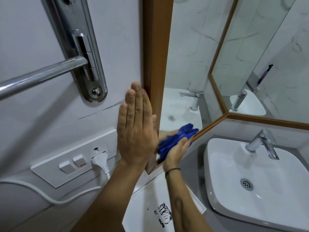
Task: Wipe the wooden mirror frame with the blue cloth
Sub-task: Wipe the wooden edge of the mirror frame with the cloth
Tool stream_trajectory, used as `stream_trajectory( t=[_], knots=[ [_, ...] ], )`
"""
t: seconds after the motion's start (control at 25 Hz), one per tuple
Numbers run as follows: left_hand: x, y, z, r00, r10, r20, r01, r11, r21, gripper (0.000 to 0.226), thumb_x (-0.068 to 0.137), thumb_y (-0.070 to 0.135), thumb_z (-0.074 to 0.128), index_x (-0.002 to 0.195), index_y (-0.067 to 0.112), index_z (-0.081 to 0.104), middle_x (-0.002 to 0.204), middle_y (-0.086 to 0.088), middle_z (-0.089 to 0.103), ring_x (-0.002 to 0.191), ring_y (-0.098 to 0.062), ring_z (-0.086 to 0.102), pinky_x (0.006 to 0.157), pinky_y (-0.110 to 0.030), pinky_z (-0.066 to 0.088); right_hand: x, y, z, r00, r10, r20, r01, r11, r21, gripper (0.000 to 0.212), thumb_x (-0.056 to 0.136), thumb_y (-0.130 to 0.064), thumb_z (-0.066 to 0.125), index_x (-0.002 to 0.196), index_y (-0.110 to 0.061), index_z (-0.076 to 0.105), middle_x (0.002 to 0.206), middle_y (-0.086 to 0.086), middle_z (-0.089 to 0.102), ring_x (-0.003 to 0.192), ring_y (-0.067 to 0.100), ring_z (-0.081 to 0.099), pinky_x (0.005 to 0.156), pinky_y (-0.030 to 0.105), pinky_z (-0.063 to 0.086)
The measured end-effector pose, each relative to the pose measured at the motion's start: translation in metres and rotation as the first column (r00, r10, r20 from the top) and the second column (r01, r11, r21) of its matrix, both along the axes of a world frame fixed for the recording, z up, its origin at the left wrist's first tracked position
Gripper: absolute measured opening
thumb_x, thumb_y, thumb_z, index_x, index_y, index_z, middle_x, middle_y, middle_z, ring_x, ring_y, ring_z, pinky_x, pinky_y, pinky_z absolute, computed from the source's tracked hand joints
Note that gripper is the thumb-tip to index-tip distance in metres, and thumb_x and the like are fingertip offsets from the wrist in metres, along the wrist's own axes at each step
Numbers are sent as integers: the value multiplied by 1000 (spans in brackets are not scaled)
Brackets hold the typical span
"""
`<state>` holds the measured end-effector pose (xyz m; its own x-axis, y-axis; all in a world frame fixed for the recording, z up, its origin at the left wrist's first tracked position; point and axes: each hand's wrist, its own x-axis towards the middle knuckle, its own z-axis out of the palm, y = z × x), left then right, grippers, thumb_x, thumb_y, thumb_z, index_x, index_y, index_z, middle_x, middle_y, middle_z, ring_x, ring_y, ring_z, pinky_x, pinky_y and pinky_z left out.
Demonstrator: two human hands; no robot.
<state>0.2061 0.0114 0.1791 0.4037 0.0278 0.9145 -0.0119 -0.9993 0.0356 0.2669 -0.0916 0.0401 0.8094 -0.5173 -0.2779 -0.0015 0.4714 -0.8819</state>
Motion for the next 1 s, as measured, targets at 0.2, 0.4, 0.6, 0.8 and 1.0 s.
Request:
stream_trajectory(
  t=[0.2,0.4,0.6,0.8,1.0],
  knots=[
    [1,0,-3,1000,-4,-7,4,1000,24,70,123,32,27,176,0,-5,184,-14,-23,173,-26,-17,141,-41,-9,-23,29,-14,999,27,45,-18,985,-173,59,119,-54,33,176,-45,17,179,2,39,161,33,46,134,57,37],
    [2,1,-3,1000,24,3,-24,999,30,72,122,31,33,176,0,-2,185,-15,-20,174,-27,-14,142,-42,-7,23,-14,-7,998,-61,21,62,994,-91,54,123,-44,31,175,-31,26,170,10,50,151,34,56,130,58,43],
    [1,-1,-3,999,42,-13,-42,999,28,70,122,31,29,177,0,-2,186,-15,-17,174,-27,-11,142,-42,-5,-68,46,-73,925,323,201,-185,843,-505,86,99,-93,32,171,-62,-5,189,-10,1,176,27,11,142,57,14],
    [-8,-3,5,999,44,-31,-42,998,49,74,117,26,39,177,-3,5,187,-19,-10,175,-30,-5,143,-44,-2,-25,-27,-66,758,573,313,291,132,-947,65,121,-52,17,180,-27,8,190,0,1,176,34,-5,143,43,2],
    [-2,-10,79,996,89,17,-90,994,56,63,123,25,28,175,-7,14,186,-24,4,175,-33,1,143,-46,1,3,-15,55,695,553,459,463,144,-874,63,121,-50,13,180,-27,9,190,-2,2,177,29,-3,143,44,2]
  ],
)
